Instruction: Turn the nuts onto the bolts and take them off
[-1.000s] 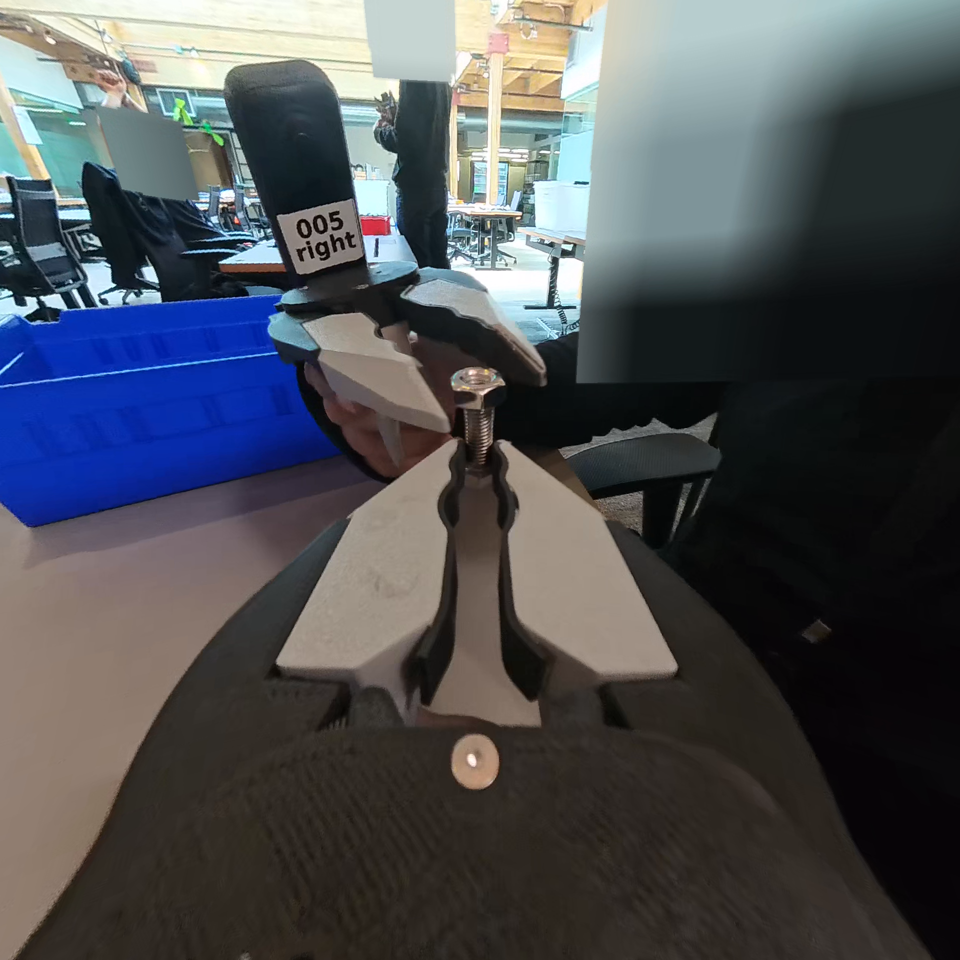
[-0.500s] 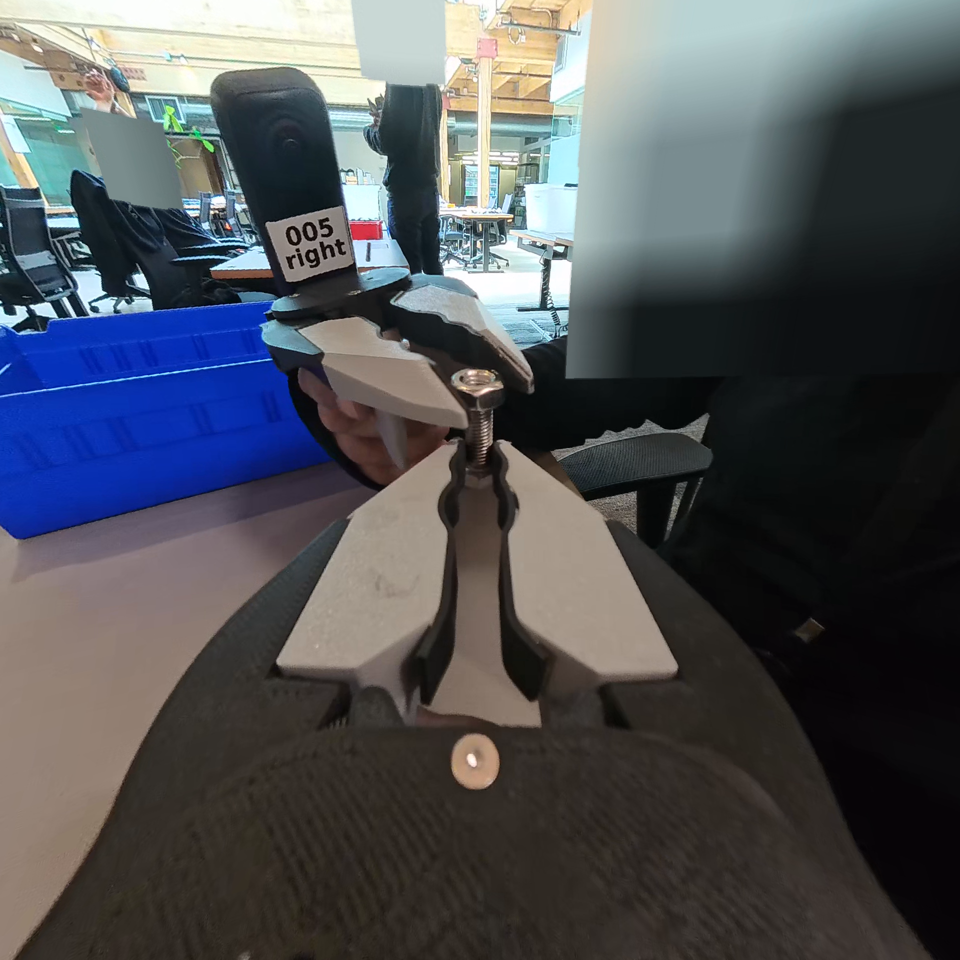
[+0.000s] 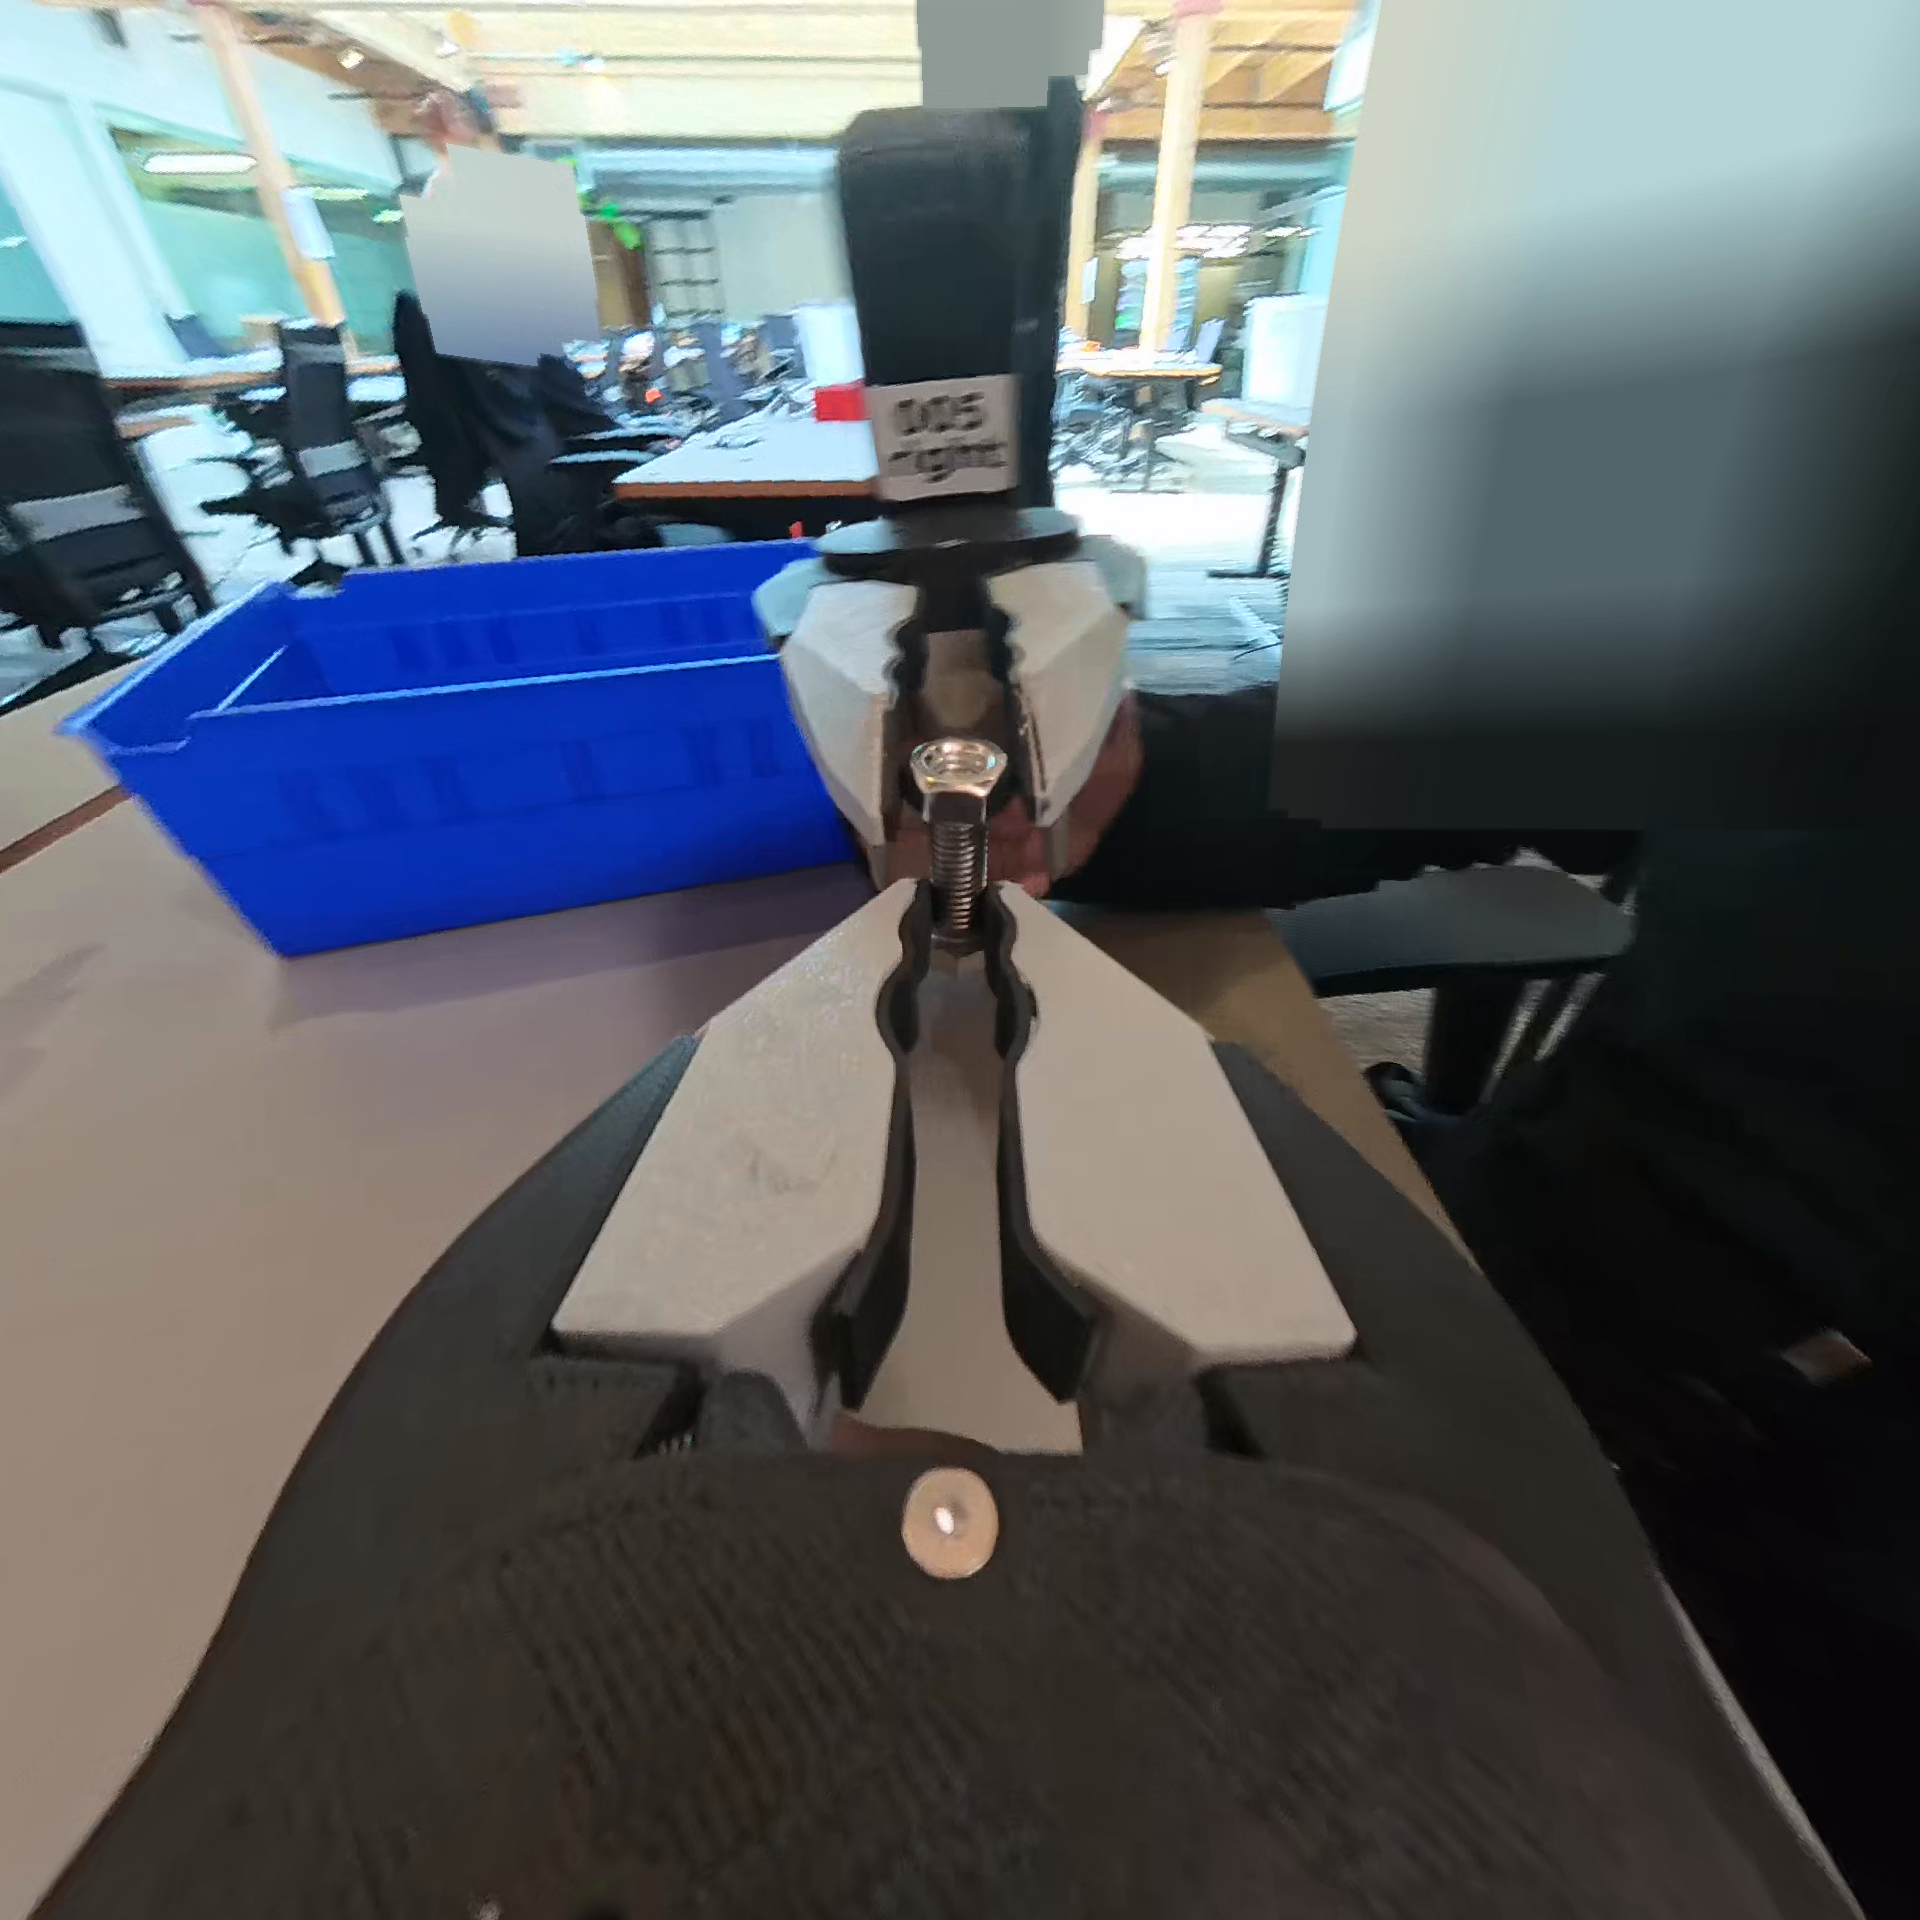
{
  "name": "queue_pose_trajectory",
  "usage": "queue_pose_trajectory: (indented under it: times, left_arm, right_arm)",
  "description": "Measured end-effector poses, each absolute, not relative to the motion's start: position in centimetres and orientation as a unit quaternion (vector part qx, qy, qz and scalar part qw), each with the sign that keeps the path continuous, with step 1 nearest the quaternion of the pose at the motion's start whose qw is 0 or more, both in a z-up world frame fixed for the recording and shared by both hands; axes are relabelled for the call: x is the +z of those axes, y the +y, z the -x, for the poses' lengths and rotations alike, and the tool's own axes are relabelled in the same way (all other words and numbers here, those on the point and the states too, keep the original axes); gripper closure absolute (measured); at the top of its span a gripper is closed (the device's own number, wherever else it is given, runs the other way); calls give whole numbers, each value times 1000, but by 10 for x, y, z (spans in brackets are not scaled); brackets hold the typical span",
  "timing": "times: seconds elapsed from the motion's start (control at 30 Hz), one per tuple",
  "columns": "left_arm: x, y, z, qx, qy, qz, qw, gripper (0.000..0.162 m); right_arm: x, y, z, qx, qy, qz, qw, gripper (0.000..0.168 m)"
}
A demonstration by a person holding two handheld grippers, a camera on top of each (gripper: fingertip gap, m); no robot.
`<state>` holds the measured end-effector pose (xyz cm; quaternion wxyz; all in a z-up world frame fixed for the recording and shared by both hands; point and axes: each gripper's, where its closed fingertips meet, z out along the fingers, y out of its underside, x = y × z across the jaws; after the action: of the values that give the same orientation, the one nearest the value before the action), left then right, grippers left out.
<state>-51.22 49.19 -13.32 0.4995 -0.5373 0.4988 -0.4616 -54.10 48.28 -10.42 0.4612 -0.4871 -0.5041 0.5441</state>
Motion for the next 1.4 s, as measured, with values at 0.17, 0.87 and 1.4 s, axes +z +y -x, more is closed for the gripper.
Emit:
queue_pose_trajectory:
  times: [0.17, 0.87, 1.4]
  left_arm:
    - [-139, 515, 510, -435, 471, 575, 507, 155]
    - [-156, 544, 512, -299, 372, 666, 573, 155]
    - [-151, 537, 518, -406, 419, 612, 534, 155]
  right_arm:
    - [-112, 501, 540, 477, -475, 523, 523, 152]
    - [-129, 552, 538, 233, -265, 656, 667, 152]
    - [-118, 518, 544, 542, -418, 565, 461, 104]
